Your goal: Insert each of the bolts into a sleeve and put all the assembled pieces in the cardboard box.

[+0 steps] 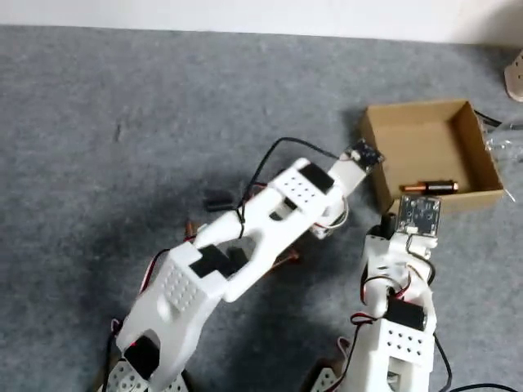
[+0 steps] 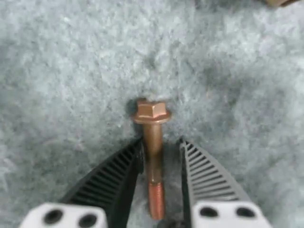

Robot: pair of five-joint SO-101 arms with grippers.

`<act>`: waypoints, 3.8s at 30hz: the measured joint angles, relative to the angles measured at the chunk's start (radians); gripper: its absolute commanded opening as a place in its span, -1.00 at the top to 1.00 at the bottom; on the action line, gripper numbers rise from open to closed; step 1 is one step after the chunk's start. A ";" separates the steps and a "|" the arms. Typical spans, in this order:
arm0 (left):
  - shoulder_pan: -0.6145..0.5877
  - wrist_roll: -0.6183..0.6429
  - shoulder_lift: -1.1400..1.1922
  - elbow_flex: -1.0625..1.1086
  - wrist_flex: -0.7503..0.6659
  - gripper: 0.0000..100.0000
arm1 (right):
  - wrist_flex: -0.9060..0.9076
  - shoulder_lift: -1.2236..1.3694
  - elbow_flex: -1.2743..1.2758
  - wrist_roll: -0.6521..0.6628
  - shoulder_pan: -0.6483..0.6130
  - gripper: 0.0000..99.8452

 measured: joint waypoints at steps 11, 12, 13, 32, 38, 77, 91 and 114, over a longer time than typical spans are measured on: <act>0.002 0.002 0.066 -0.112 0.107 0.99 | 0.000 0.000 0.000 0.000 0.000 0.99; 0.002 0.002 0.066 -0.112 0.107 0.99 | 0.000 0.000 0.000 0.000 0.000 0.99; 0.002 0.002 0.066 -0.112 0.107 0.99 | 0.000 0.000 0.000 0.000 0.000 0.99; -0.117 0.002 -0.740 0.608 -0.135 0.99 | 0.000 0.000 0.000 0.000 -0.018 0.99; -0.170 -0.089 -1.148 0.961 -0.305 0.99 | 0.000 0.000 0.000 0.000 -0.058 0.99; -0.315 0.172 -2.038 1.653 -1.054 0.99 | -0.543 -0.003 0.101 0.000 -0.591 0.99; -0.253 0.508 -2.038 1.761 -1.252 0.99 | -0.671 -0.003 0.101 0.081 -0.620 0.99; -0.192 0.517 -1.832 1.757 -1.353 0.99 | -0.660 -0.002 0.101 0.201 -0.677 0.99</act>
